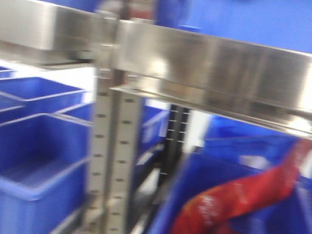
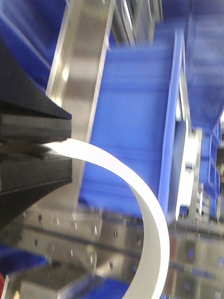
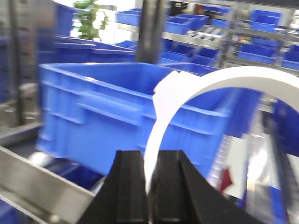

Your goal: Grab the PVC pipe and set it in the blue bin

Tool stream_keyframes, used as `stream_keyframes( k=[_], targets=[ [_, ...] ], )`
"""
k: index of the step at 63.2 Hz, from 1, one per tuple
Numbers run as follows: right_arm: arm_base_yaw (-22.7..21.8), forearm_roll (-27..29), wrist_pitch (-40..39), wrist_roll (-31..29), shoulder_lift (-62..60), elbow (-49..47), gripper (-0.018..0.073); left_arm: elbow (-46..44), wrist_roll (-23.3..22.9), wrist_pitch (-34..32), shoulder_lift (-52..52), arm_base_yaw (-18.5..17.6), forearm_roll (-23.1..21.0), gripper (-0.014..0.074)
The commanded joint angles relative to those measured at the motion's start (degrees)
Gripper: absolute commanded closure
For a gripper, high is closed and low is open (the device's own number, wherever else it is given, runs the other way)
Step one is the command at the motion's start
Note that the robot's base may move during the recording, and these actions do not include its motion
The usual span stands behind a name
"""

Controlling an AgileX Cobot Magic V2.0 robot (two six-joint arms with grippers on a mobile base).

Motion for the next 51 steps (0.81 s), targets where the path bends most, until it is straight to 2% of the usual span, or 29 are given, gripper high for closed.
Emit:
stream_keyframes(
  k=[1,51],
  targets=[
    [0.03,0.22,-1.44,-0.10,-0.26,-0.12,0.0721,-0.12,-0.38,-1.52,-0.30,-0.29,-0.20,0.0708],
    [0.03,0.22,-1.44,-0.10,-0.26,-0.12,0.0721,-0.12,-0.38,-1.52,-0.30,-0.29,-0.20,0.0708]
  ],
)
